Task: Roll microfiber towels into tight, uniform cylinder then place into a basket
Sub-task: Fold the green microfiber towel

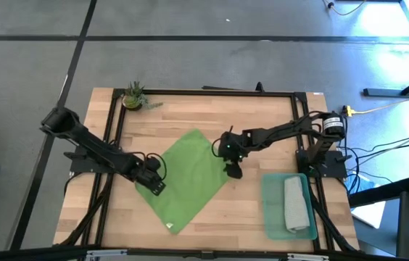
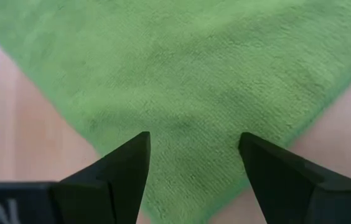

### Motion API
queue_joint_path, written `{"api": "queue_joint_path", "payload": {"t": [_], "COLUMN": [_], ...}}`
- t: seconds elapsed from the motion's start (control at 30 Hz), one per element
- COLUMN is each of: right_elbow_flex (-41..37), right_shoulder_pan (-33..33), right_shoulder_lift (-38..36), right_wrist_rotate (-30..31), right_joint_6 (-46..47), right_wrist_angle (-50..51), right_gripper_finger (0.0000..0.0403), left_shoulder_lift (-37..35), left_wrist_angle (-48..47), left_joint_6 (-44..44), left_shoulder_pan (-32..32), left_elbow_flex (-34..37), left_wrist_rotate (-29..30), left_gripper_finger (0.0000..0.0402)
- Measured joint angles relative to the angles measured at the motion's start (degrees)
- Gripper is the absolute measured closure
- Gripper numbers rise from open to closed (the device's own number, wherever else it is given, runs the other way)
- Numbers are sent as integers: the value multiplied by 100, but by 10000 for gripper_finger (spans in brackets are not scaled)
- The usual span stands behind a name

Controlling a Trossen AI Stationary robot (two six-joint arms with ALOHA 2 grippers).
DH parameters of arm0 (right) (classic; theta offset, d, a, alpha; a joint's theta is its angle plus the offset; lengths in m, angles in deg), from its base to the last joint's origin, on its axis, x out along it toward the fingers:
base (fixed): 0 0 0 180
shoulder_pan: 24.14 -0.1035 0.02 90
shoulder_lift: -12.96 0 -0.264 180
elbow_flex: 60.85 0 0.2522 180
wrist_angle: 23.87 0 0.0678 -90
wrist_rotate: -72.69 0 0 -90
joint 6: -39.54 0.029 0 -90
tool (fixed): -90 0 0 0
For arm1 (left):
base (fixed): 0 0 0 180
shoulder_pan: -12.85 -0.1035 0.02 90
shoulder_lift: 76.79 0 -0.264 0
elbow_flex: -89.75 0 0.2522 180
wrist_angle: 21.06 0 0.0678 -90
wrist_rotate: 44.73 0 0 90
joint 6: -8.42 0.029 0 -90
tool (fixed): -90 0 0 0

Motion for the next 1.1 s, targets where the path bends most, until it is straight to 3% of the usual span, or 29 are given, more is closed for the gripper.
{"api": "queue_joint_path", "payload": {"t": [0.17,0.5,0.7,0.93,1.1], "right_elbow_flex": [-38,19,404,371,212], "right_shoulder_pan": [40,439,523,397,339], "right_shoulder_lift": [-10,-13,-504,-715,-307], "right_wrist_rotate": [424,1879,1590,146,355], "right_joint_6": [-23,134,-14,17,-15], "right_wrist_angle": [-57,-131,592,783,665], "right_gripper_finger": [152,152,152,152,152], "left_shoulder_lift": [127,131,-196,-238,-107], "left_wrist_angle": [425,1294,1153,663,481], "left_joint_6": [0,14,-65,-132,-133], "left_shoulder_pan": [0,-2,4,97,120], "left_elbow_flex": [-11,9,9,9,9], "left_wrist_rotate": [-87,-210,12,294,348], "left_gripper_finger": [326,326,326,326,326]}}
